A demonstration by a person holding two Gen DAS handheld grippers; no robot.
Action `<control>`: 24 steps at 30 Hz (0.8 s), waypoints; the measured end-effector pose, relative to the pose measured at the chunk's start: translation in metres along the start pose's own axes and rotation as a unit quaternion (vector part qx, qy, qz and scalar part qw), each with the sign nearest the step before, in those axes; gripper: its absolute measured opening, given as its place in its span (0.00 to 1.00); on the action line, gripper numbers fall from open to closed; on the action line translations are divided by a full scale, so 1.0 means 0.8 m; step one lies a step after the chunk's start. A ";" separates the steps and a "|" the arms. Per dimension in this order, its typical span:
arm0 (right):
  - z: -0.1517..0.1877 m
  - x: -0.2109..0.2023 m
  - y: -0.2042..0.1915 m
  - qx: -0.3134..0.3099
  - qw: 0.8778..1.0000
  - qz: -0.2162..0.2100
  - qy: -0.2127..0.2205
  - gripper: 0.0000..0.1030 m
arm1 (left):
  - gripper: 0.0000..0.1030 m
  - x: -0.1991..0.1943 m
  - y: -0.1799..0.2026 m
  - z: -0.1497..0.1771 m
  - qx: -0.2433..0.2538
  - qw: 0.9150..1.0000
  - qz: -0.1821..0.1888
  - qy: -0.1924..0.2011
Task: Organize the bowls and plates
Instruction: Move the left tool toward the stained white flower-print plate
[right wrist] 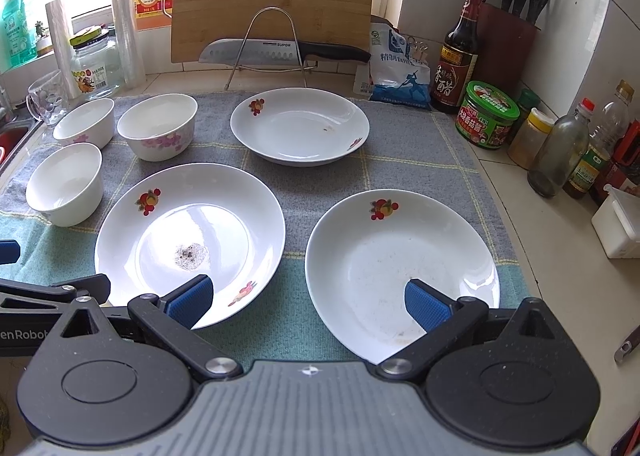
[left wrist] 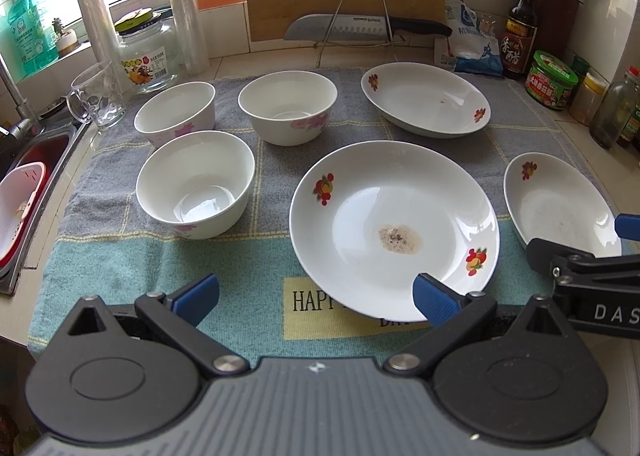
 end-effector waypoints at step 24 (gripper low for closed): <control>0.002 -0.030 -0.025 0.014 0.997 0.053 0.062 1.00 | 0.98 0.010 -0.039 -0.031 0.026 0.991 0.123 0.052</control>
Point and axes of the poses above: each gripper's, at about its wrist camera, not at the fingertips, and x roughly the way its jaws point, y to its right, z to its underside, the point moved 6 cm from there along x, roughly the way its jaws point, and after that the axes turned 9 degrees about -z, right-handed, at the moved point
